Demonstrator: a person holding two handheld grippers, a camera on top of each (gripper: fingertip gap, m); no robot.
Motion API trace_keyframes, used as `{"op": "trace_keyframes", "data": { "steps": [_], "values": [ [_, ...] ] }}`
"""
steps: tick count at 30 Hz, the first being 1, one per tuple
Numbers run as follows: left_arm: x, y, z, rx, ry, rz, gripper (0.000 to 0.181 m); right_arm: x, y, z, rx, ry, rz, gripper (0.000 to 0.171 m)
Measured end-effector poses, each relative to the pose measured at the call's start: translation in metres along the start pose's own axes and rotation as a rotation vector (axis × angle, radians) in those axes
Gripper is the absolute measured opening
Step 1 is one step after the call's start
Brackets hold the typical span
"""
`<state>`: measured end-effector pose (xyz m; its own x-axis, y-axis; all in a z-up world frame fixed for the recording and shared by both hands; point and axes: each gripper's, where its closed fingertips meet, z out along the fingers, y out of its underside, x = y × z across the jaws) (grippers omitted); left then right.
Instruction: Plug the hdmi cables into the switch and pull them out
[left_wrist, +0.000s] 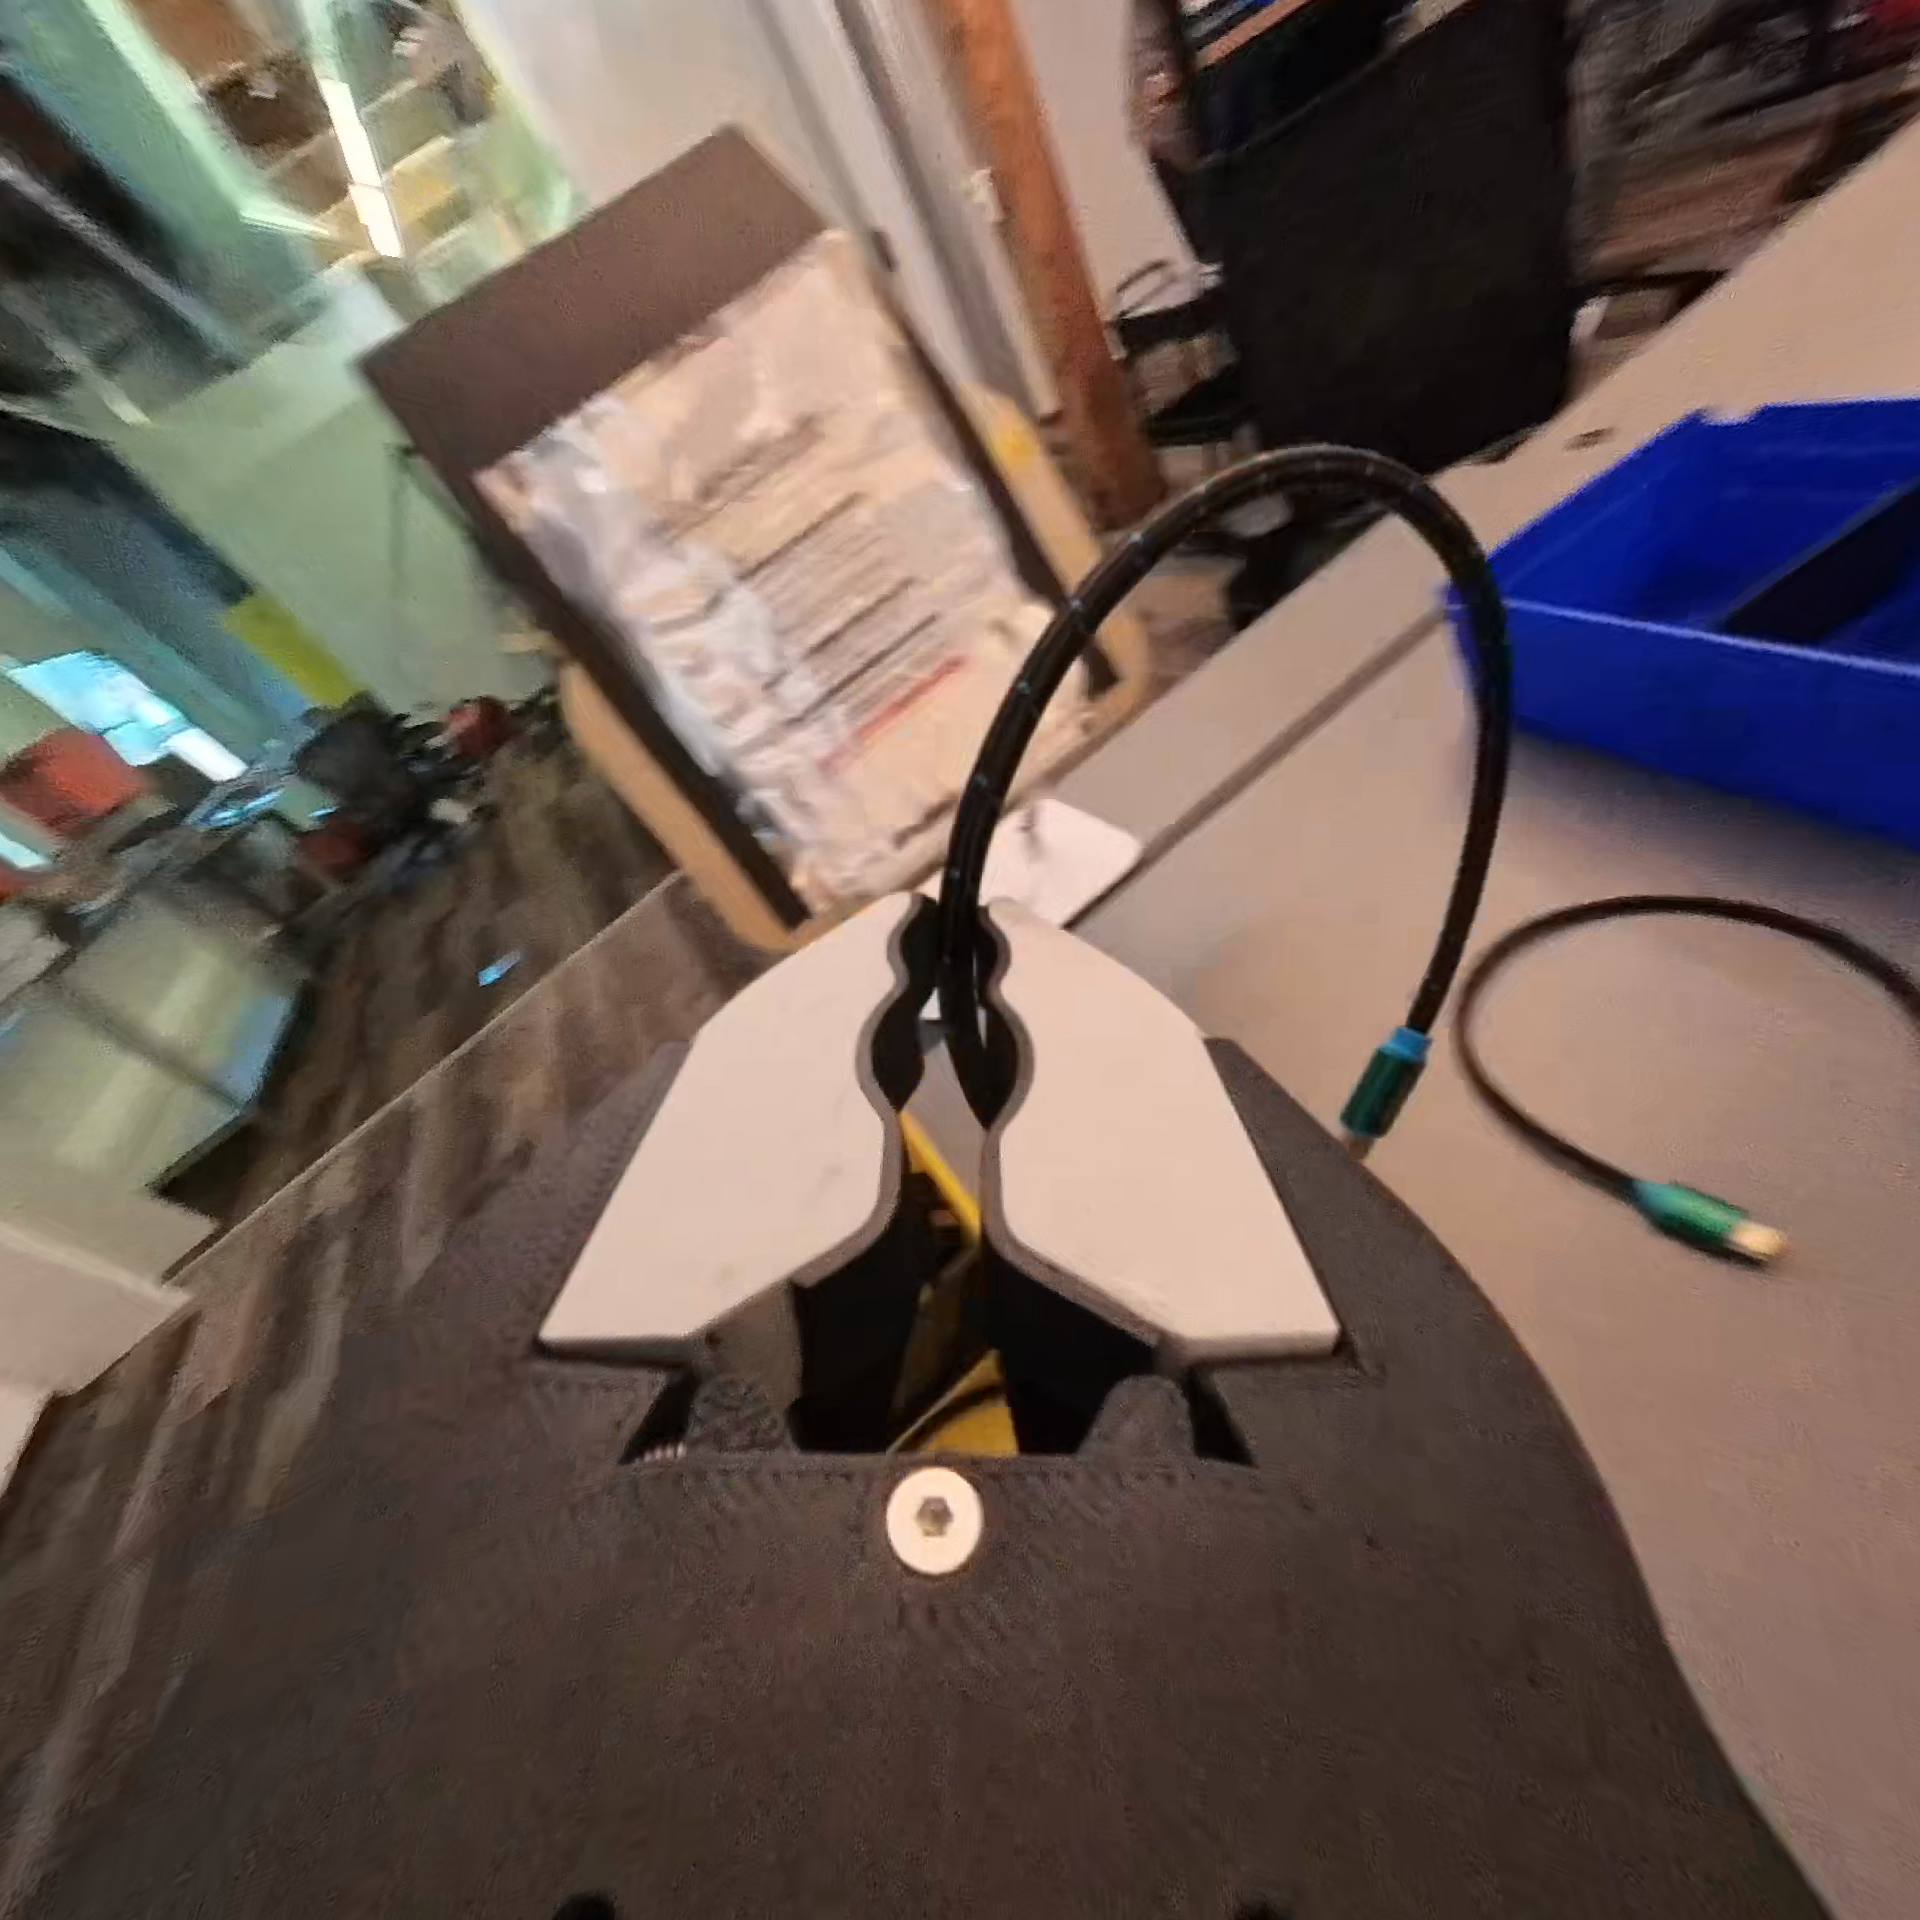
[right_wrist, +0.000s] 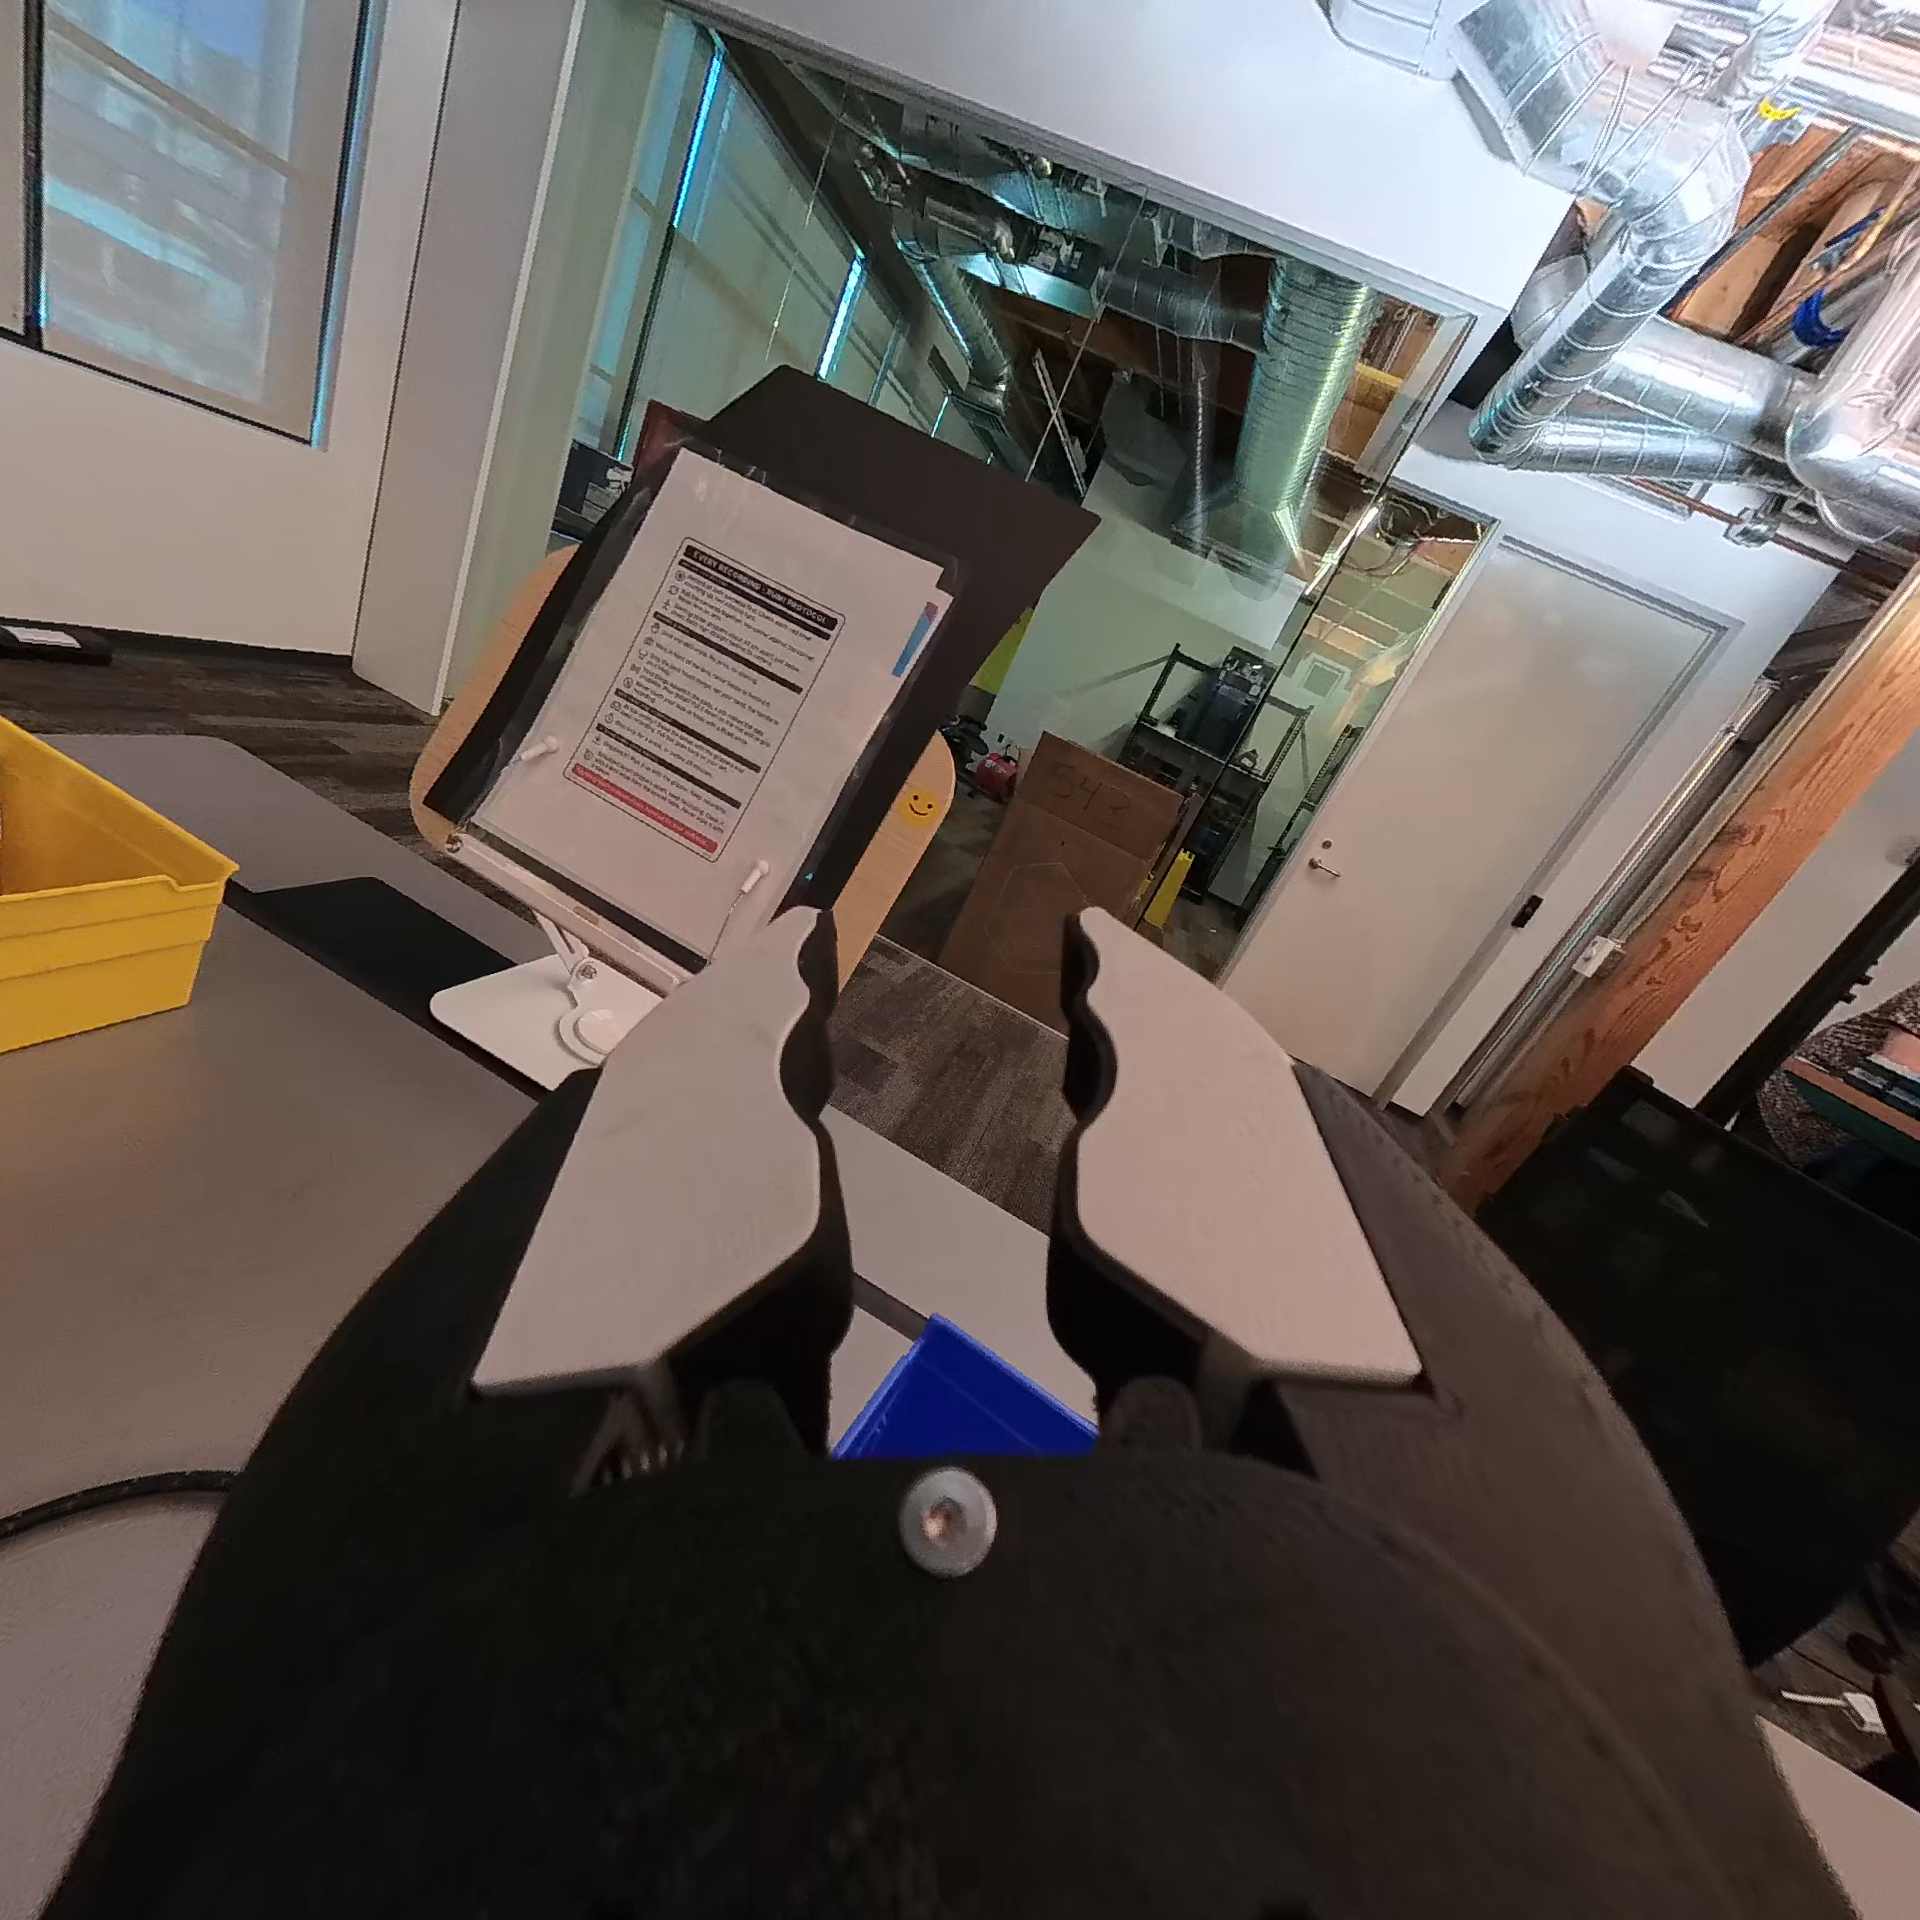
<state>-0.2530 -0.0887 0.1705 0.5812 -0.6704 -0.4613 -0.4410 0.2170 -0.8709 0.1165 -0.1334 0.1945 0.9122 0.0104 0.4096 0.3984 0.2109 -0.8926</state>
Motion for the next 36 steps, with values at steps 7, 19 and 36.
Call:
{"op": "trace_keyframes", "data": {
  "steps": [7,19,36],
  "values": [
    [0.173,0.044,0.107,-0.292,0.404,0.147,0.006,-0.002,0.000,0.000,0.000,-0.011,-0.001,0.041],
    [0.238,0.117,0.207,-0.434,0.469,0.094,0.049,0.001,0.009,0.007,-0.032,-0.002,-0.013,0.042],
    [-0.112,0.227,0.106,-0.606,-0.222,0.261,0.057,0.001,0.012,0.006,-0.027,-0.017,-0.001,0.042]
  ]
}}
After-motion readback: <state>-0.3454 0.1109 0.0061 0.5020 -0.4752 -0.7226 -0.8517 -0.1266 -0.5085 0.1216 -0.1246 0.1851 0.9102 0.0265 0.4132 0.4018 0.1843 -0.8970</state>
